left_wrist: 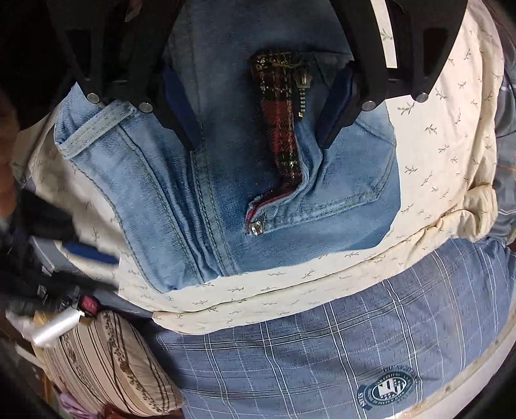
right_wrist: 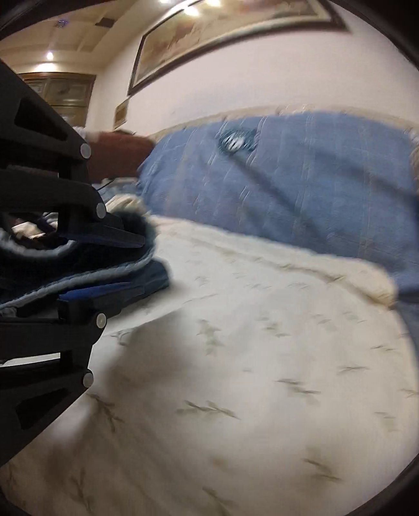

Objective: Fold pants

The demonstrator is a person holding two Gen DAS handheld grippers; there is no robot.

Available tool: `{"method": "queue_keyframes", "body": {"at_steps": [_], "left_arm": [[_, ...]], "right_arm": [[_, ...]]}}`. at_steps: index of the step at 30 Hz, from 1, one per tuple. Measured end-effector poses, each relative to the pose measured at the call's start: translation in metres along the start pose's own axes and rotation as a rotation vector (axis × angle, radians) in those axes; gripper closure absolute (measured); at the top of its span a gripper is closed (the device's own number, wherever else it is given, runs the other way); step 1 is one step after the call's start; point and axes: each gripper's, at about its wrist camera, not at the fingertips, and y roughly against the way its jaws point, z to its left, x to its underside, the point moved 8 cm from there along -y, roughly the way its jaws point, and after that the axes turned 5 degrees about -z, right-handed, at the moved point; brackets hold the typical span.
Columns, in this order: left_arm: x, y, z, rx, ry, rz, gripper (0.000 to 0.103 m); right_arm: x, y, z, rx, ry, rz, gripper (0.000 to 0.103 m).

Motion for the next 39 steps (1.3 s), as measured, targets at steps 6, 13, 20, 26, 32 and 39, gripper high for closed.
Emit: {"method": "queue_keyframes", "body": {"at_steps": [6,13,20,26,32,39], "left_arm": [[0.004,0.007,0.003,0.026,0.024,-0.011,0.029],[0.009,0.012,0.006,0.033,0.017,-0.033,0.028],[0.012,0.052,0.016,0.104,0.012,-0.073,0.027],[0.016,0.092,0.059,0.053,0.015,-0.147,0.027],[0.031,0.079,0.090,-0.018,0.084,-0.083,0.027],[0.064,0.039,0.070,-0.030,0.018,0.030,0.027]], "right_arm": [[0.036,-0.010,0.070,-0.148,0.163,0.127,0.078],[0.048,-0.063,0.044,0.118,0.240,0.200,0.077],[0.037,-0.058,-0.005,0.196,0.153,0.212,0.086],[0.060,-0.020,0.038,0.079,0.282,0.201,0.082],[0.110,0.008,0.069,0.054,0.414,0.285,0.082],[0.163,-0.009,0.020,0.344,0.613,0.400,0.082]]}}
